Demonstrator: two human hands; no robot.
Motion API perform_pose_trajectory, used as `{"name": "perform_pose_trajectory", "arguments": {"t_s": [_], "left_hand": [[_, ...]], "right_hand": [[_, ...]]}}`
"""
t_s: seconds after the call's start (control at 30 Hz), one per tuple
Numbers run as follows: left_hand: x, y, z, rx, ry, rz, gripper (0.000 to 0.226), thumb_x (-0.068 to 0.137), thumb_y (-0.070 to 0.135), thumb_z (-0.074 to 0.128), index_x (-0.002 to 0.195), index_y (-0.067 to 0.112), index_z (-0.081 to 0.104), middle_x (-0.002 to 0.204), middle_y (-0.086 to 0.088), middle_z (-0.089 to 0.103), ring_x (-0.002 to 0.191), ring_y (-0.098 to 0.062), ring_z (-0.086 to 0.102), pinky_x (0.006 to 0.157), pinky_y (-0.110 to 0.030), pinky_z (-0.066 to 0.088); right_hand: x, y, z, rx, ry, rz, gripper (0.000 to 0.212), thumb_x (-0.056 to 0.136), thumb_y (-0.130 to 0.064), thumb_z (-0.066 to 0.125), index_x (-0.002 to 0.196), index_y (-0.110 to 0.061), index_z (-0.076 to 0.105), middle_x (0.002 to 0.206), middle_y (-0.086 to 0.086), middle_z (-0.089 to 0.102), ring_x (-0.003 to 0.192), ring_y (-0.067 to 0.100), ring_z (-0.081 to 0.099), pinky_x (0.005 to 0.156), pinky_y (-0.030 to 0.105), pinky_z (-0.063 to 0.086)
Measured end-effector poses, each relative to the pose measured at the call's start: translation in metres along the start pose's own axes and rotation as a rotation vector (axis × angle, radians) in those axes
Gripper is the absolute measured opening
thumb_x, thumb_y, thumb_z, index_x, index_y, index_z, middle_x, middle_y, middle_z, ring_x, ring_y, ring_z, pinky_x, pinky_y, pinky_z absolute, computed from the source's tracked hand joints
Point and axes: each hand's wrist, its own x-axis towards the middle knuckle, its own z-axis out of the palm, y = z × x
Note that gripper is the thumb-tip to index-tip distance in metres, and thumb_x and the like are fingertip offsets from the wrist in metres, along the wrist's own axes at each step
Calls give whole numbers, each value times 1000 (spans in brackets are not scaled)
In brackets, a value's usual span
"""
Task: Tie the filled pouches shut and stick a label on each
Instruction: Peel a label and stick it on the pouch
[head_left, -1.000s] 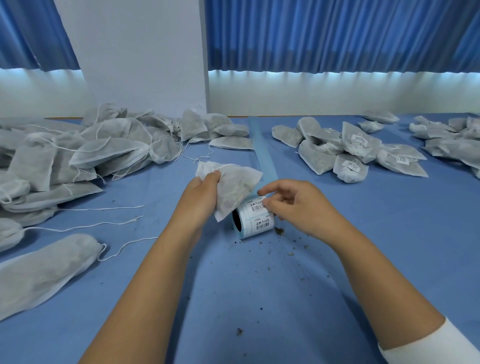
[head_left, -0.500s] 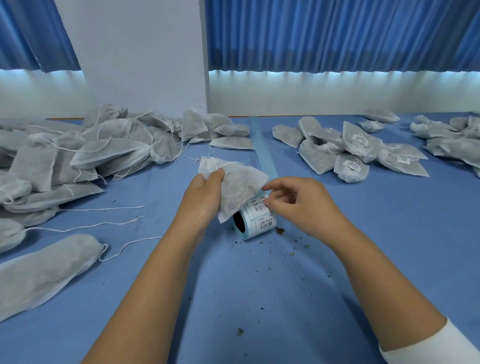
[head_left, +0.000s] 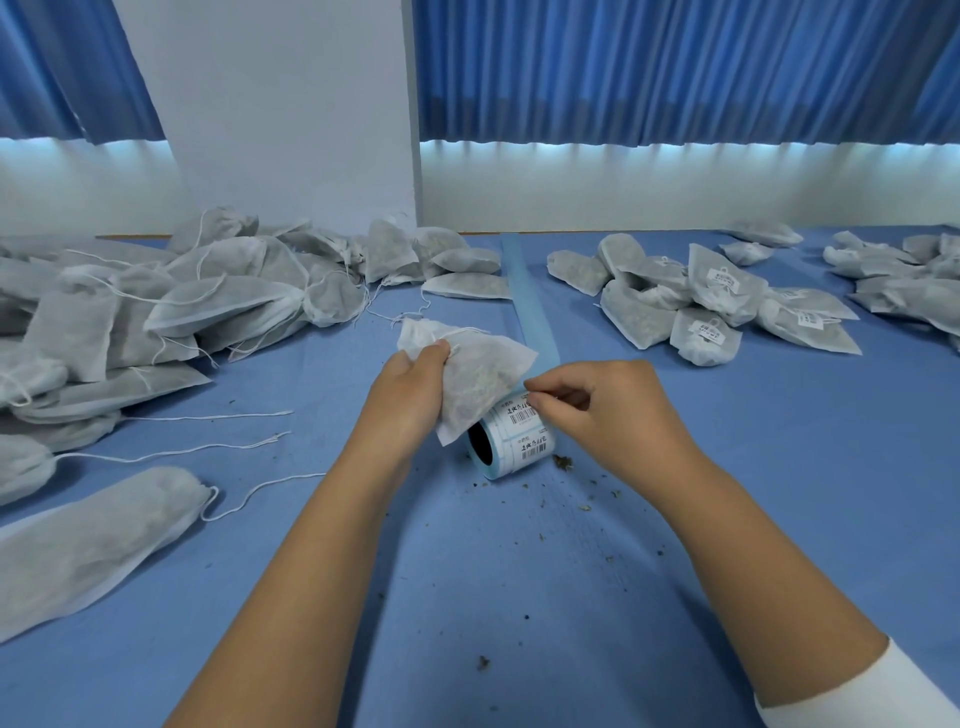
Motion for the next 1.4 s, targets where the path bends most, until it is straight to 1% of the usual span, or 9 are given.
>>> {"name": "perform_pose_trajectory", "arguments": {"t_s": [0.13,0.23,0.4,0.7,0.87,0.97,1.1,1.27,1.4], "left_hand": [[2,-1,0,-3,10,-8,31,99,42,48,112,17,62,104,2,65,89,-15,60,66,-30,41],[2,-1,1,3,11,-4,30,99,41,48,110,17,61,100,2,62,84,-15,56,62,-28,40],[3,-1,1,-7,8,-21,34,99,43,48,115,17,62,109,-1,65,93,-19,59,71,-31,40],[5,-3,0,-3,11,-9,22,98,42,49,89,25,58,84,7,59,70,-9,52,57,-28,36],[6,-4,0,-5,19,-14,26,98,44,48,103,21,60,93,2,61,75,-9,56,58,-25,37],[5,-3,0,-14,24,-36,39,98,45,48,119,14,61,117,-6,66,101,-16,62,61,-28,37],[6,-4,0,-30,1,-51,40,98,45,49,122,16,61,120,-3,66,99,-20,61,79,-32,43],[7,-6,-1,-13,-9,-53,36,98,44,49,118,16,60,116,-2,66,102,-20,61,84,-34,45],[6,-5,-2,-26,-20,-70,41,98,44,49,125,14,60,121,-3,65,112,-23,61,103,-42,47]], "right_hand": [[0,-1,3,-42,17,-28,14,88,-17,71,100,-17,78,88,-2,77,79,8,68,80,26,51],[-1,-1,3,-7,5,0,22,89,-19,70,110,-19,75,98,-4,76,84,1,66,85,18,50],[0,-1,3,-29,-15,7,20,89,-20,69,108,-19,75,99,-6,76,89,-1,64,85,12,48],[-2,-2,3,-62,-3,-30,13,89,-19,69,100,-17,77,88,-4,76,82,10,68,81,28,51],[-2,-4,2,-80,-20,-28,11,91,-20,66,99,-19,74,89,-7,74,81,7,66,81,25,51],[-2,-5,3,-103,-67,-39,9,96,-20,58,101,-18,65,101,-5,67,86,8,59,80,25,47],[-2,-6,4,-23,-97,-47,6,100,-17,48,100,-16,54,109,-1,53,101,14,52,90,30,45],[-2,-2,3,50,-104,3,8,103,-24,37,99,-20,42,71,-2,51,58,8,43,57,30,39],[1,-1,1,170,-4,86,17,104,-24,34,88,-31,37,68,4,53,56,9,52,48,18,38]]}}
